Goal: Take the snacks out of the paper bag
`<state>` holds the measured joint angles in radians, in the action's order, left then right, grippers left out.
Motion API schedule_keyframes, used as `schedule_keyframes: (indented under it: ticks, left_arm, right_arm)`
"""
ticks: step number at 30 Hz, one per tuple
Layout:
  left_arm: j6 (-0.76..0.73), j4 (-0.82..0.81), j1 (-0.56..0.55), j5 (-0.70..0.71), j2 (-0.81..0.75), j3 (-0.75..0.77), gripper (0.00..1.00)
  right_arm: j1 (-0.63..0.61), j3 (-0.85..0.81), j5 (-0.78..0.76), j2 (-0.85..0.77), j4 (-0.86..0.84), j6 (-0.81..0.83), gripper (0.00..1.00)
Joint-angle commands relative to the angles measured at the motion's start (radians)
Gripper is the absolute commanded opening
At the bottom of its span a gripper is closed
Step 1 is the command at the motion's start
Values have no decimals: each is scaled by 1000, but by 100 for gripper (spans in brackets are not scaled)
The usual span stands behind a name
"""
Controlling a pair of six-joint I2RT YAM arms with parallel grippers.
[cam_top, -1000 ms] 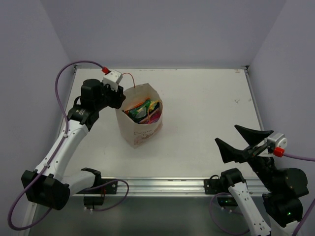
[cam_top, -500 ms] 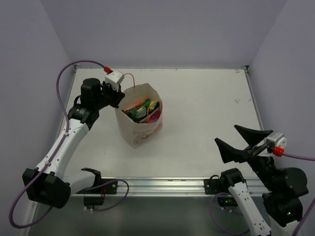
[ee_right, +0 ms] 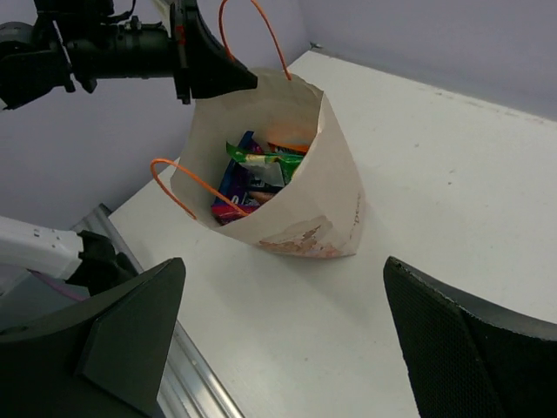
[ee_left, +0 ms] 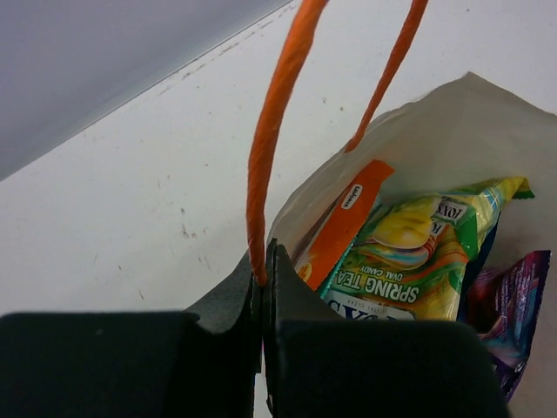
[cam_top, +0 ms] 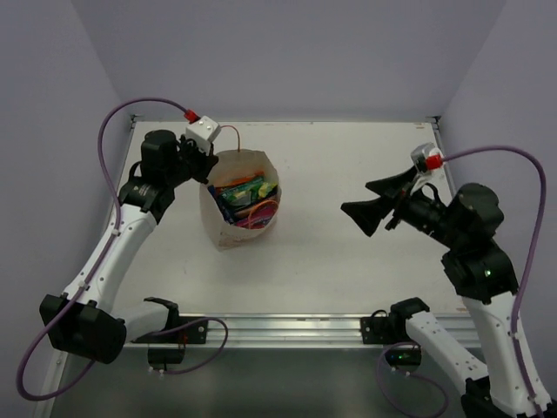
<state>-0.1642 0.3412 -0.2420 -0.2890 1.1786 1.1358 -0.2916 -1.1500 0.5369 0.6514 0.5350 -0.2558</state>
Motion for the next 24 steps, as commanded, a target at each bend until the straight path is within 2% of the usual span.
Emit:
schedule_keyframes:
  ticks: [1,3,7,11,15,18,24]
  left_arm:
    - [-47,-122,10,47,-11,97,0]
    - [-51,-125,12,54,-13,108,0]
    - [-58,-123,10,77,-23,107,0]
    - [-63,-108,9,109,-57,73,0]
    - [-70,-103,9,155,-129,12,0]
    - [-74,-110,9,162,-183,-25,0]
    - [-107,-157,9,116,-272,-108,0]
  right_arm:
    - [-33,-75,89,111,-72,-48,99]
    - [-116,-91,46,175,-141,-30,99]
    - [-259,-245,-87,367,-129,6,99]
    - [-406,-349,-199,539,-125,151,99]
    - [-538,-419,-198,666,-132,333,99]
    - [-586,-482,-190,784,-80,525,99]
    - [-606,-476,-150,866,-98,815,99]
